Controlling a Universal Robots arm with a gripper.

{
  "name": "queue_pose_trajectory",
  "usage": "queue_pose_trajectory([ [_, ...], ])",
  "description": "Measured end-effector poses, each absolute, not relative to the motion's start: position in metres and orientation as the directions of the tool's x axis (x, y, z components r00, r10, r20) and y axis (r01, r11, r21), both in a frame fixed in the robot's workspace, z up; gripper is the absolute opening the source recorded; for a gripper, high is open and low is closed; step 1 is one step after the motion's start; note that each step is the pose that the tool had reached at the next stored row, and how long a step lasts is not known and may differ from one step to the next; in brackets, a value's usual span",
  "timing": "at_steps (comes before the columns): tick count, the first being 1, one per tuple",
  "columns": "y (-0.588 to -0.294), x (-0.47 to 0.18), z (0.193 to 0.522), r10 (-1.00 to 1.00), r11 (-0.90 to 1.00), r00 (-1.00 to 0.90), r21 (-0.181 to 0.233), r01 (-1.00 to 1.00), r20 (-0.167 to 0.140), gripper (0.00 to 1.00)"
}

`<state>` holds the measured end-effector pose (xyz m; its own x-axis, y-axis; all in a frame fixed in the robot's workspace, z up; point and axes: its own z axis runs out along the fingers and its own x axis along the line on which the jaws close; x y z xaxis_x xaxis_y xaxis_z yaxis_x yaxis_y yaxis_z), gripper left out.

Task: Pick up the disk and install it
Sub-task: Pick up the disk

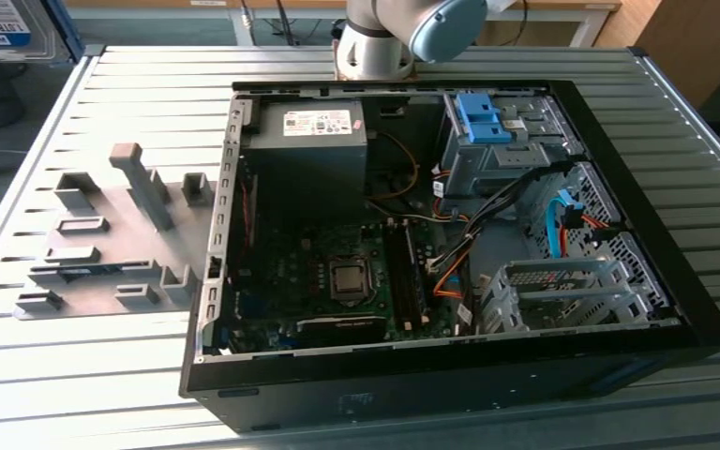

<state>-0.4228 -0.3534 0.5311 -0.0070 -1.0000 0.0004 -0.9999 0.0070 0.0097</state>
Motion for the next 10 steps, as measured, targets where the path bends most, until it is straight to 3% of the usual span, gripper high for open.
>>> queue_pose_trajectory([
  [10, -0.3534, -0.4157, 0.5311, -1.0, 0.007, -0.007, 0.01, -1.0, 0.0, 0.37],
])
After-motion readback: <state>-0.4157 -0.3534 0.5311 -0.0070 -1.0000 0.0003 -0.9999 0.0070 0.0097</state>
